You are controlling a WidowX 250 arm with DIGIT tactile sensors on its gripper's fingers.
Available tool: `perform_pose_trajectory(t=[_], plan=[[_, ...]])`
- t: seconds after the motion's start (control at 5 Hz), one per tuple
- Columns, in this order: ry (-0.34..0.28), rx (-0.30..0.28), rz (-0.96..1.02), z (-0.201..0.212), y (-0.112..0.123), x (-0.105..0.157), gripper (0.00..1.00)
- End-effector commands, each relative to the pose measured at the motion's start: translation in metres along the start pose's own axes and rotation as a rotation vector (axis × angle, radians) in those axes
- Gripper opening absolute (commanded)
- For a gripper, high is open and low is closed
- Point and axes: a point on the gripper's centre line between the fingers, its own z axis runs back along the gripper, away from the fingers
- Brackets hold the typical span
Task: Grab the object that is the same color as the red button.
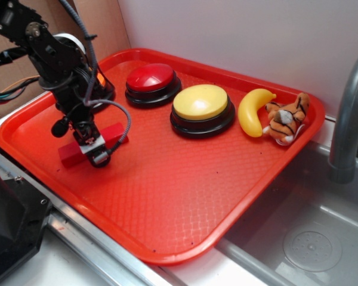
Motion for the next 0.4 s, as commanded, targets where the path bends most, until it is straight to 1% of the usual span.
perform_pose_trajectory(t=[0.0, 0.2], plan=[[-0.019, -0.010, 0.030, 0.0003, 0.0051, 0.0040, 0.00], [-0.011, -0.044, 0.040, -0.0014, 0.0074, 0.0035, 0.00]])
